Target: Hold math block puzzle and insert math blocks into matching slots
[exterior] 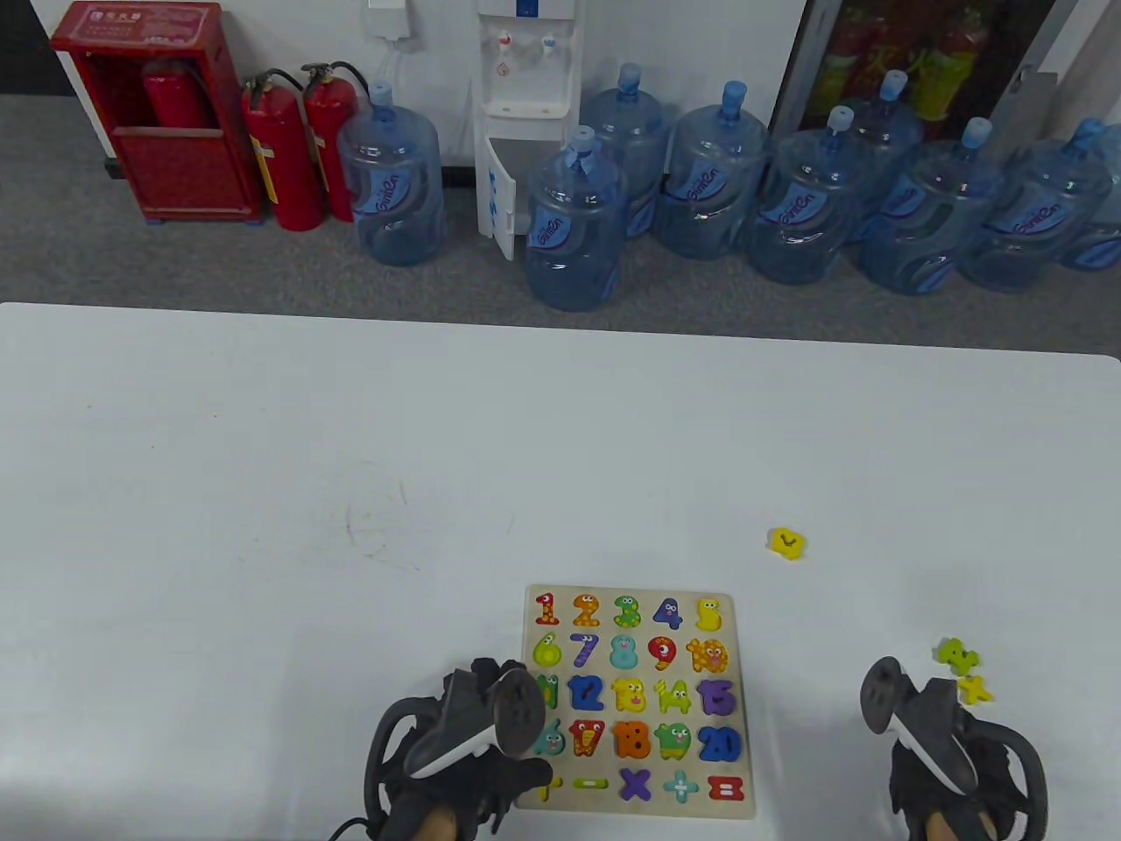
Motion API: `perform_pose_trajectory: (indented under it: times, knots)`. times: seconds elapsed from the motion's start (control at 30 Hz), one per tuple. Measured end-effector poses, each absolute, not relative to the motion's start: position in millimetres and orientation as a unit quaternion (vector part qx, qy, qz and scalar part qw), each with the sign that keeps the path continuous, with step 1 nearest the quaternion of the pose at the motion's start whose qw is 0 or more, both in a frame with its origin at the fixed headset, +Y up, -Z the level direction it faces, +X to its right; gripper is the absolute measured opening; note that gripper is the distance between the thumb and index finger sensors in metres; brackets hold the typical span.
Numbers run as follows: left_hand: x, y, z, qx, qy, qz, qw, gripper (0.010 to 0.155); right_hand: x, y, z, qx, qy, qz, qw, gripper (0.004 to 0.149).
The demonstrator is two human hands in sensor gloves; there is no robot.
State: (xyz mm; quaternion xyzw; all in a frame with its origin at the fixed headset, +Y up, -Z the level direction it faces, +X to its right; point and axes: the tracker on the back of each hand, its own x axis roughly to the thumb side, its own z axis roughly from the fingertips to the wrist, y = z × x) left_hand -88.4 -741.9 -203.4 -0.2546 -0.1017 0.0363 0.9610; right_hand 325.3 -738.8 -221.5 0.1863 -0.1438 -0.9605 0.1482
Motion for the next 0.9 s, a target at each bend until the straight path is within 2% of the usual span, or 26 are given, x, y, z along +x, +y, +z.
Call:
perform_pose_trajectory:
  times: [0.07, 0.37, 0.53, 0.9]
  knots:
    - [-88, -742, -203, -0.255, -0.102, 0.036, 0.961, 0.095, 324, -740, -221, 0.167, -0.123, -0.969, 0.134, 0.069]
    - [-88, -742, -203, -0.256, -0.102, 0.035, 0.961, 0.095, 302, -740, -219, 0.070, -0.083, -0.986, 0.124, 0.065]
    - [-88, -742, -203, -0.256, -0.103, 0.035, 0.961, 0.095, 279, -737, -217, 0.007, -0.075, -0.992, 0.105, 0.064]
    - [-88, -742, -203, -0.256, -0.103, 0.038, 0.960, 0.095, 234, -731, -211, -0.079, -0.067, -0.992, 0.073, 0.062]
